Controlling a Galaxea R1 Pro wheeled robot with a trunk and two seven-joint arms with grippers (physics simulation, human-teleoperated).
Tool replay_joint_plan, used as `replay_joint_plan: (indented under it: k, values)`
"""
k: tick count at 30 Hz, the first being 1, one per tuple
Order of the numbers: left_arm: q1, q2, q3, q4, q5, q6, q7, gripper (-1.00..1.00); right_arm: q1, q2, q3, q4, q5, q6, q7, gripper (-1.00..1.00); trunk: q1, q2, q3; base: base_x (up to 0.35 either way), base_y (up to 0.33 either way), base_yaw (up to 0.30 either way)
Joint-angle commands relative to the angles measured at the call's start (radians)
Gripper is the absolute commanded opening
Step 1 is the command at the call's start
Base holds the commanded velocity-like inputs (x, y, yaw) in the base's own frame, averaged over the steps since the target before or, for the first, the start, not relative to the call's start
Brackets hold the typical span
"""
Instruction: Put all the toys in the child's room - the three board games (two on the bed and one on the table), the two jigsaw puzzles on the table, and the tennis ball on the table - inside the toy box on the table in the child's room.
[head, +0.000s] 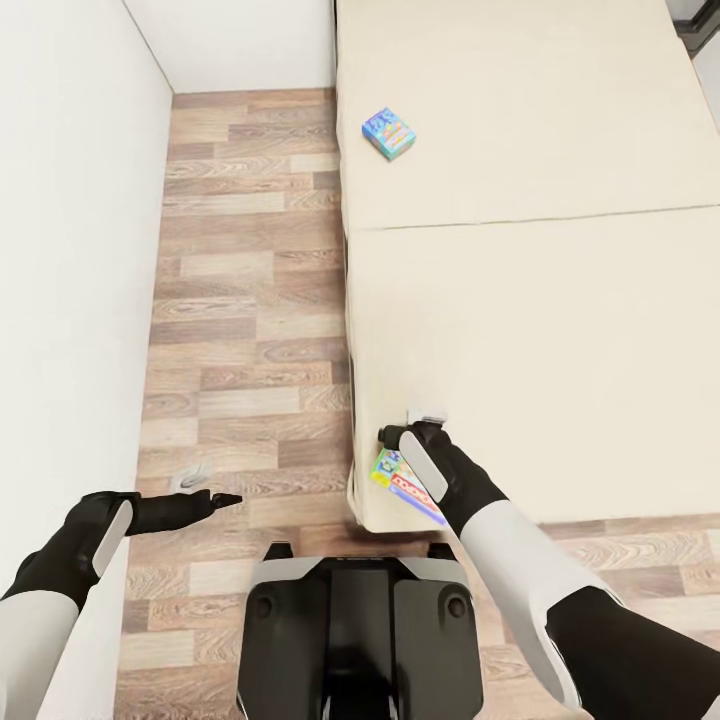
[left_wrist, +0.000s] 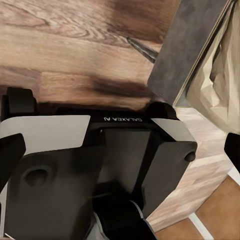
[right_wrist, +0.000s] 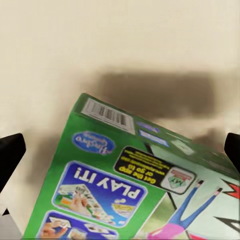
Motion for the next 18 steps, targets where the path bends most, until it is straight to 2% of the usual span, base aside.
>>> replay_joint_plan:
  k: [1, 11, 18]
  values:
    - [0.000, 0.000, 0.002, 0.000, 0.000, 0.005, -0.003, 1.00, -0.001, 0.000, 0.002, -0.001, -0.009, 0.002, -0.009, 1.00, 0.000, -0.002, -0.001, -0.178, 0.000, 0.000]
    - [0.000, 0.000, 0.000, 0.000, 0.001, 0.005, -0.003, 1.00, -0.001, 0.000, 0.002, 0.001, -0.009, 0.001, -0.009, 1.00, 0.000, -0.002, -0.001, -0.087, -0.054, 0.000]
    - [0.000, -0.001, 0.000, 0.000, 0.001, 0.005, -0.003, 1.00, -0.001, 0.000, 0.002, 0.001, -0.009, 0.002, -0.009, 1.00, 0.000, -0.002, -0.001, -0.017, -0.016, 0.000]
